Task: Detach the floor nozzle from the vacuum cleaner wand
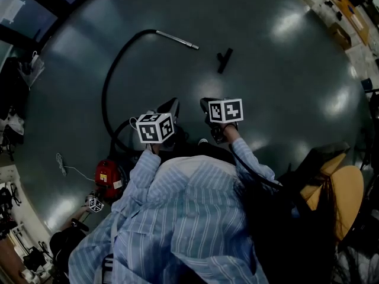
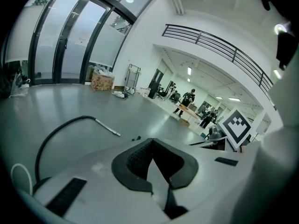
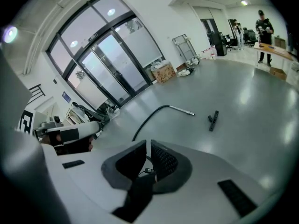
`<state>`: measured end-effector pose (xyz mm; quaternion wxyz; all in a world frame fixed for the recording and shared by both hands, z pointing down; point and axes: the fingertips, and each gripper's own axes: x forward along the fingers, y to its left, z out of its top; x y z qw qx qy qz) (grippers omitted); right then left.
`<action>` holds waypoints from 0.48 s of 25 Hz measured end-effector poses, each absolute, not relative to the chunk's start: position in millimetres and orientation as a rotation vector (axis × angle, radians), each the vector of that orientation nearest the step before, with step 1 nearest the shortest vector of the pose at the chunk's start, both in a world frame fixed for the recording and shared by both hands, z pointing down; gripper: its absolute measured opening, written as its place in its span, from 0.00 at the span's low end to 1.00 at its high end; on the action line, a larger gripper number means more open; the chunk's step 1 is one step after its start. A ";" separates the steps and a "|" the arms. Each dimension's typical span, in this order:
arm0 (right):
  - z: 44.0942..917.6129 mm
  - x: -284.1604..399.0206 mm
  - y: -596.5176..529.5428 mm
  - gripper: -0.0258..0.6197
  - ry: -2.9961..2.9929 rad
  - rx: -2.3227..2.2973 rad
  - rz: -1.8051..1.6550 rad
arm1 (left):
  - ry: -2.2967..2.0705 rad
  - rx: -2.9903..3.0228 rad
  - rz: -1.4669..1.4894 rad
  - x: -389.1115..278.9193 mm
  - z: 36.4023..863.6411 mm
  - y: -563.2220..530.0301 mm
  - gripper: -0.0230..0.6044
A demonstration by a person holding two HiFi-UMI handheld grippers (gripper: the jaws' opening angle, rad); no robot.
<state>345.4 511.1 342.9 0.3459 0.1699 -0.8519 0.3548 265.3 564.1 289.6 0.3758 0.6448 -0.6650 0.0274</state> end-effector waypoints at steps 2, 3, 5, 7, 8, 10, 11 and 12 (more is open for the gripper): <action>341.7 344.1 510.9 0.10 -2.216 0.440 0.920 | -1.709 1.658 0.071 262.6 287.3 562.0 0.05; 341.6 343.4 510.4 0.10 -2.219 0.440 0.919 | -1.714 1.661 0.074 260.8 286.5 561.5 0.05; 342.4 343.0 509.9 0.10 -2.220 0.442 0.917 | -1.722 1.660 0.076 258.3 286.1 562.9 0.05; 343.3 342.8 510.3 0.10 -2.220 0.444 0.917 | -1.728 1.651 0.070 256.4 286.8 566.4 0.05; 343.3 342.4 510.7 0.10 -2.221 0.445 0.919 | -1.729 1.646 0.067 255.2 287.4 568.2 0.05; 342.8 341.6 511.6 0.10 -2.223 0.446 0.921 | -1.731 1.640 0.066 252.8 288.7 570.8 0.05; 342.3 341.3 512.1 0.10 -2.225 0.446 0.921 | -1.732 1.638 0.067 251.9 289.3 571.8 0.05; 341.8 341.0 512.5 0.10 -2.228 0.446 0.921 | -1.733 1.636 0.068 251.0 289.8 572.6 0.05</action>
